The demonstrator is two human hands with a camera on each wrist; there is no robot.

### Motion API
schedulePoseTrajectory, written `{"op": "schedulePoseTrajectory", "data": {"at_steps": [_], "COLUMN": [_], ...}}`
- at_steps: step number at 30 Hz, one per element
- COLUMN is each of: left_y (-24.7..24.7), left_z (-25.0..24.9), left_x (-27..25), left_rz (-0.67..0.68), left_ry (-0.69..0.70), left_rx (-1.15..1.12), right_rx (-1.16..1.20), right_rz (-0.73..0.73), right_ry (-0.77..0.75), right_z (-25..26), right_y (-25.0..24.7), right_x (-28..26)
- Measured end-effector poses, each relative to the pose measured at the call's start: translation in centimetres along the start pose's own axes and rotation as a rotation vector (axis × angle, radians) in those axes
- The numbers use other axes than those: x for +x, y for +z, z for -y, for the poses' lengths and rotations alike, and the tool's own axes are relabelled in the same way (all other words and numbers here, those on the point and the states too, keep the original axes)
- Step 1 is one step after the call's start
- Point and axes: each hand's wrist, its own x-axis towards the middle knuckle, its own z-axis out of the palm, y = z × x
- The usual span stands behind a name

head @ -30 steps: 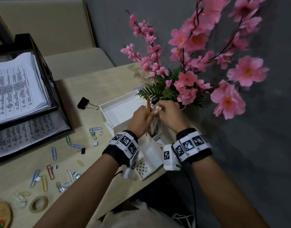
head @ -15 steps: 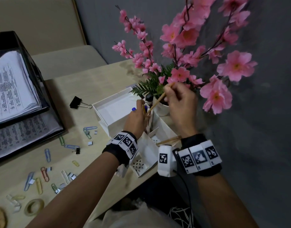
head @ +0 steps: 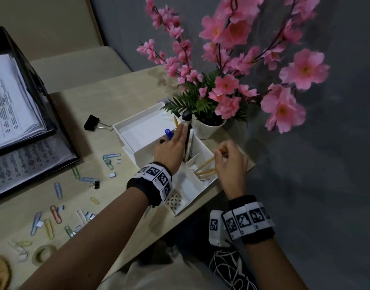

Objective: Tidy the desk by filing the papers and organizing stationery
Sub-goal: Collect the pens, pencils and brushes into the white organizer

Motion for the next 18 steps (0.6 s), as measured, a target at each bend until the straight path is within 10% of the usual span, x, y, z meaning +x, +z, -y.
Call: {"op": "schedulePoseTrajectory", "data": {"at_steps": [6,12,18], "left_y": [-2.7,-5.7,-7.4], "left_z": [0.9,5.6,17.0], "left_x": [-0.7,-5.4,-14.1], "left_rz": [0.121,-0.153,-0.117], "left_ry": [0.043,-0.126,-0.318], "left_rx": [-0.075,-0.284,-0.48], "right_rx": [-0.22,-0.086,0.077], "right_rz": [-0.031,-0.035,0.453], "right_ry": [-0.02,-0.249,-0.314], "right_z": [0.4,7.1,16.7], "right_y": [1.5,3.4,9.6], "right_x": [-0.7,-0.3,-2.4]}}
